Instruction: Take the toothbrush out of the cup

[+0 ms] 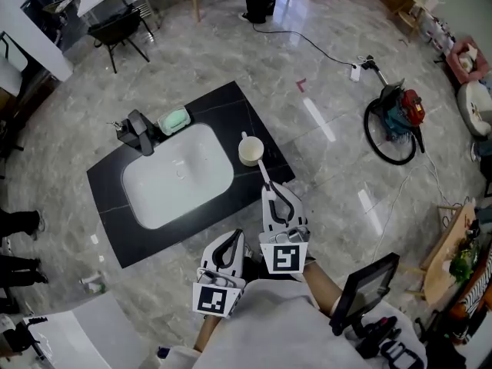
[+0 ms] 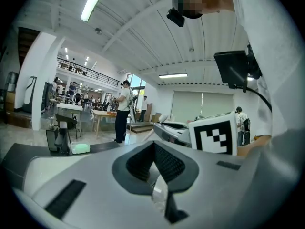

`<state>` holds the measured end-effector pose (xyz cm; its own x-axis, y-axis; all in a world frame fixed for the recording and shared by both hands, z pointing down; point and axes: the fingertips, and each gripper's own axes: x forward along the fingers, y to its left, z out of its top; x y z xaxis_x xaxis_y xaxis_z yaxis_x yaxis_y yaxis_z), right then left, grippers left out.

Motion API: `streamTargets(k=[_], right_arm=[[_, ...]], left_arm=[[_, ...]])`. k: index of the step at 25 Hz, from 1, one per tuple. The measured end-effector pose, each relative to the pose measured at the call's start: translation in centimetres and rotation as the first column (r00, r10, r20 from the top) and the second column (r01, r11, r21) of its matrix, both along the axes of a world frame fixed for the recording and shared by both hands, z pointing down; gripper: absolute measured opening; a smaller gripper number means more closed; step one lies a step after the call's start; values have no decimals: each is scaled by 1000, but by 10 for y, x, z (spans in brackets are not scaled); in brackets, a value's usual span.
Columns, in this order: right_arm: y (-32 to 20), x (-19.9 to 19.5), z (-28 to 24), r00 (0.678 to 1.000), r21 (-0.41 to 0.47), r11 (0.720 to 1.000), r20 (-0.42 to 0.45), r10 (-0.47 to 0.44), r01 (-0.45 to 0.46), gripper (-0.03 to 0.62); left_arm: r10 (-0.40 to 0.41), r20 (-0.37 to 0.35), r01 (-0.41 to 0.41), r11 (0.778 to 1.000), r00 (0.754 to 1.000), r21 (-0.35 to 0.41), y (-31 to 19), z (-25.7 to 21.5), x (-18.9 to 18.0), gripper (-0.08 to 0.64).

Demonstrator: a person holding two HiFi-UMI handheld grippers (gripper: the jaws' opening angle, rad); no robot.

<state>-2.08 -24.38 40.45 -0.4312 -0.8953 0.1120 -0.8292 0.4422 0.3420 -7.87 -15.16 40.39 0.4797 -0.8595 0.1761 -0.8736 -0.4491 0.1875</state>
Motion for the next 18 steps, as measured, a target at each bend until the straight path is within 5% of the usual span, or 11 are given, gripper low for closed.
streamTargets(k=[5,7,10,18], right_arm=[[26,11,-16,999,18,1000,37,9,-9,27],[36,17,-31,983,47,998,179,33,-42,28],[53,25,-55,914,88,991,402,54,-97,28],[109,33,-60,910,36,998,413,32,-51,28]], left_arm=[[17,5,-17,999,1000,44,7,-14,7,4],[27,16,-28,998,1000,62,11,-20,8,3],[46,59,-51,995,997,89,17,-26,9,3],[41,37,-46,992,998,121,38,-44,20,4]])
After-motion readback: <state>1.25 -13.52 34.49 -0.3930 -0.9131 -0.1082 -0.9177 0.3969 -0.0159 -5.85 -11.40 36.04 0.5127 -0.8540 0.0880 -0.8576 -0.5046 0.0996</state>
